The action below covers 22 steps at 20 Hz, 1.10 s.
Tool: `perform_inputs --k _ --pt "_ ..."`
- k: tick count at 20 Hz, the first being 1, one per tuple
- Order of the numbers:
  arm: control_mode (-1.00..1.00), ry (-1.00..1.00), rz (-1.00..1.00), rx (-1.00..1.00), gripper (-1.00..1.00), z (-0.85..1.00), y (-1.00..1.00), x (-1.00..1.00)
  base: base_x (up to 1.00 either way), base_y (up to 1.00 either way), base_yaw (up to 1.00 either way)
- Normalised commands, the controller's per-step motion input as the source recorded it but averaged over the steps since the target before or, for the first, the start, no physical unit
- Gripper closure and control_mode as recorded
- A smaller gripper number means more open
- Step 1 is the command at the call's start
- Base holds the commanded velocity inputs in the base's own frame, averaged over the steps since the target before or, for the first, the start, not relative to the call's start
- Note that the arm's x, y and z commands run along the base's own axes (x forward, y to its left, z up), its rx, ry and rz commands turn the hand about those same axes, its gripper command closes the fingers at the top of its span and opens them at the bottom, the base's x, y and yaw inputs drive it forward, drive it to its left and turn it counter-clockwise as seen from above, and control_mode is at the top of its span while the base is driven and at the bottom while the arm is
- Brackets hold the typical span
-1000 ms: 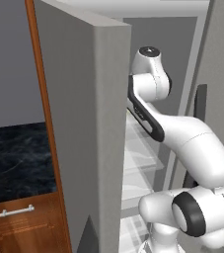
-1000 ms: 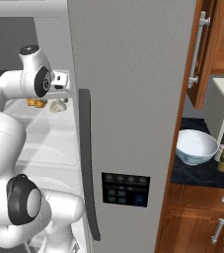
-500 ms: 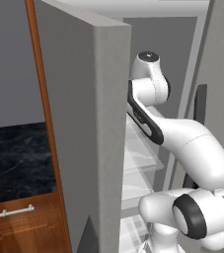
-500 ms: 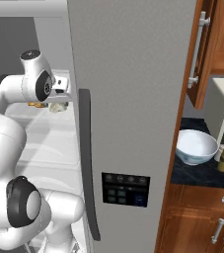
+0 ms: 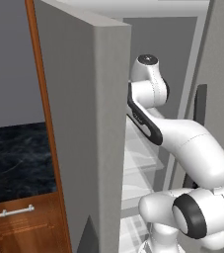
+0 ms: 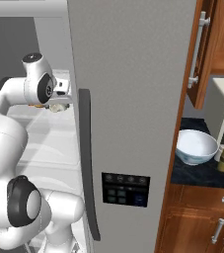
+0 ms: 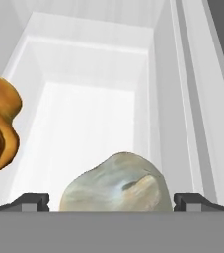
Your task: Retrieve the bottle and the shaker from the cabinet and place them next to the mixing bowl on the counter. Then add garlic from the fridge to the mixing bowl.
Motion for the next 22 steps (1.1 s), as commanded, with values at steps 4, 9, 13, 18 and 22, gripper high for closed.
perform_inputs --k 4,9,13,18,22 --pt "-1.0 0.03 0.0 0.0 -1.0 -0.06 0.0 0.0 0.0 0.0 0.0" --pt "-1.0 0.01 0.0 0.0 -1.0 -0.02 0.0 0.0 0.0 0.0 0.0" --pt "-1.0 0.0 0.0 0.0 -1.0 -0.1 0.0 0.0 0.0 0.0 0.0" --pt "-1.0 0.0 0.0 0.0 1.0 -0.08 0.0 0.0 0.0 0.0 0.0" --pt "-1.0 0.0 0.0 0.0 1.0 -0.01 0.0 0.0 0.0 0.0 0.0"
